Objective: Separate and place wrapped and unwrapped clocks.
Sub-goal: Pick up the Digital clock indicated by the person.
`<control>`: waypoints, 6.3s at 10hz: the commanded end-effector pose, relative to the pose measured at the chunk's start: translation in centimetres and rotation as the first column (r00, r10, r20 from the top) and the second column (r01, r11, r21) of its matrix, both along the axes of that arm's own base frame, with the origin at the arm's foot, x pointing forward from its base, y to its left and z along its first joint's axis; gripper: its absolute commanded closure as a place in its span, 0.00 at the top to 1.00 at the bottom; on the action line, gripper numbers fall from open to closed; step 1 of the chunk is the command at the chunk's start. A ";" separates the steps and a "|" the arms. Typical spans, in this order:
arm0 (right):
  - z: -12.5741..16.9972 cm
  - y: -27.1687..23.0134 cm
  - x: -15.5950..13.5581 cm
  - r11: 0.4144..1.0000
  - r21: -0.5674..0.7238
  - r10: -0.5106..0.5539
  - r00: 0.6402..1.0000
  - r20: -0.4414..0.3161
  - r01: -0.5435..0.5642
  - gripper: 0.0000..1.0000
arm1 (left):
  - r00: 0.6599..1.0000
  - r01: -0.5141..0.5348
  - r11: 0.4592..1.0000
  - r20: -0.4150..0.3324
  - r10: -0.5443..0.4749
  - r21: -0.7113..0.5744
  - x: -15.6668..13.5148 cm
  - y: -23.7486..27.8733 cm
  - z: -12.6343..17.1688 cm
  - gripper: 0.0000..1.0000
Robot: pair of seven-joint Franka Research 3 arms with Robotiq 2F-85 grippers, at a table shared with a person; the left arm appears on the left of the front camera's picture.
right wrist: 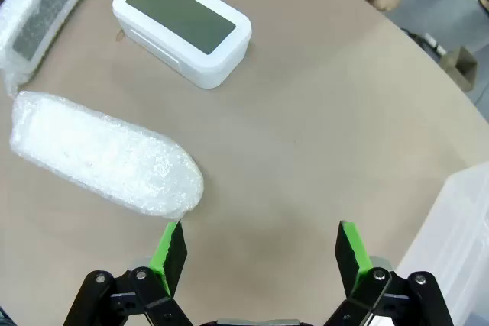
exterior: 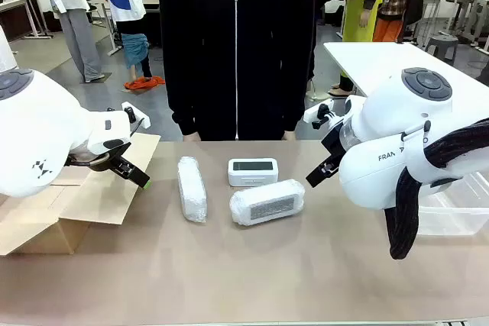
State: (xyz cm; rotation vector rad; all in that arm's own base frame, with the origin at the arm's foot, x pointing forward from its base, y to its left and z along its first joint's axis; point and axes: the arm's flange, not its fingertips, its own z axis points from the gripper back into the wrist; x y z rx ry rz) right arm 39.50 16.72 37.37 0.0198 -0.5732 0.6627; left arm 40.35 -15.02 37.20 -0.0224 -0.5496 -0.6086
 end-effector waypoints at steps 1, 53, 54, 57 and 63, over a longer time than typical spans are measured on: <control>0.0 0.0 0.0 1.000 0.000 0.000 1.000 0.000 0.000 1.00 | 1.000 0.000 1.000 0.000 0.000 0.000 0.0 0.0 0.0 1.00; 15.9 -10.4 -8.2 0.794 0.186 0.559 0.815 0.150 -0.579 1.00 | 0.943 0.329 0.927 0.022 -0.331 -0.182 -9.3 7.8 16.6 1.00; 15.9 -10.4 -8.2 0.794 0.186 0.559 0.815 0.150 -0.579 1.00 | 0.943 0.329 0.927 0.022 -0.331 -0.182 -9.3 7.8 16.6 1.00; 15.9 -10.4 -8.2 0.794 0.186 0.559 0.815 0.150 -0.579 1.00 | 0.944 0.327 0.925 0.022 -0.329 -0.193 -9.3 7.6 16.7 1.00; 15.9 -10.4 -8.2 0.794 0.186 0.559 0.815 0.150 -0.579 1.00 | 0.740 0.646 0.758 -0.318 -0.593 0.089 -3.4 -19.2 20.5 1.00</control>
